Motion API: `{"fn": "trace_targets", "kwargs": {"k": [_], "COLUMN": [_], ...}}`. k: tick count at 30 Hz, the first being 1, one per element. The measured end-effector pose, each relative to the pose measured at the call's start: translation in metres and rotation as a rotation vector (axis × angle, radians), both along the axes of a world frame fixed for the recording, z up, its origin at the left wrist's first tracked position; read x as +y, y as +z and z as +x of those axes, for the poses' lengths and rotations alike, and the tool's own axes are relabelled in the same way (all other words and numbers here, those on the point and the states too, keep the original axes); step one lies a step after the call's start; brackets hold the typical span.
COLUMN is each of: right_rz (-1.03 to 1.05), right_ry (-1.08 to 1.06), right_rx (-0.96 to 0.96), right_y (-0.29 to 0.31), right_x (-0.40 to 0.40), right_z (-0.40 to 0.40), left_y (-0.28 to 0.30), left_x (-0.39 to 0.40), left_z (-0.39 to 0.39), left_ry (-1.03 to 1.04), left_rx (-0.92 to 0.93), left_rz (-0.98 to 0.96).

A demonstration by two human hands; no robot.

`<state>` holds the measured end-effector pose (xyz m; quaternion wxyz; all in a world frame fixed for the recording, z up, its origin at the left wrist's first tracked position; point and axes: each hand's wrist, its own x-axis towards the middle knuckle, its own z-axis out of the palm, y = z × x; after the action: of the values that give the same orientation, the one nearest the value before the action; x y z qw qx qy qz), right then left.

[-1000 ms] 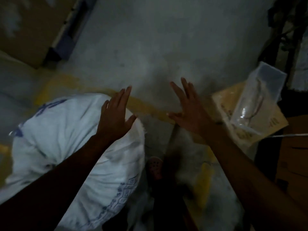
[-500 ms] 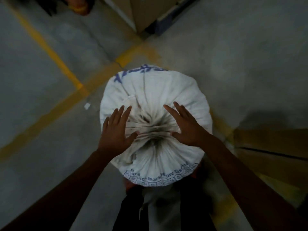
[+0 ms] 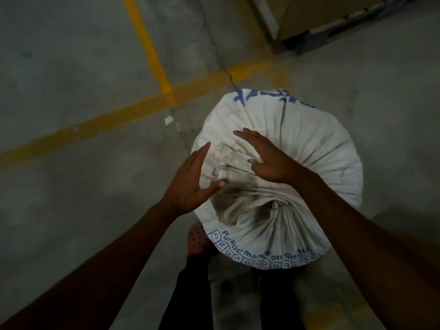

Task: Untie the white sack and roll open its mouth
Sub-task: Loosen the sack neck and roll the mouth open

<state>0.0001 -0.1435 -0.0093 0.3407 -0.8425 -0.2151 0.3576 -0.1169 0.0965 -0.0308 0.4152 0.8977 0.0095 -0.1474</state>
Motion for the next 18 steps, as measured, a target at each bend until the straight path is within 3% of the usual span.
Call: {"fn": "trace_targets", "kwargs": {"k": [4,10,14,18], "right_rz": [-0.078,-0.250,-0.162,-0.134], "right_ry": [0.136,0.224,0.206,0.354], "right_rx": [0.035,0.024,-0.147,-0.230], "right_y": [-0.013,-0.025,-0.022,-0.011], "right_x": [0.032,0.073,0.065,0.053], "right_z": [0.016,0.031,0.029,0.029], "left_y": [-0.005,-0.001,0.002,0.010], "left_x": [0.015,0.031,0.038,0.042], "left_z": [-0.003,-0.019,-0.020,-0.019], "left_ry": [0.062,0.131,0.154,0.187], "left_rx": [0.025,0.027,0.011,-0.025], "left_rz": [-0.120,-0.129,-0.130,-0.138]}}
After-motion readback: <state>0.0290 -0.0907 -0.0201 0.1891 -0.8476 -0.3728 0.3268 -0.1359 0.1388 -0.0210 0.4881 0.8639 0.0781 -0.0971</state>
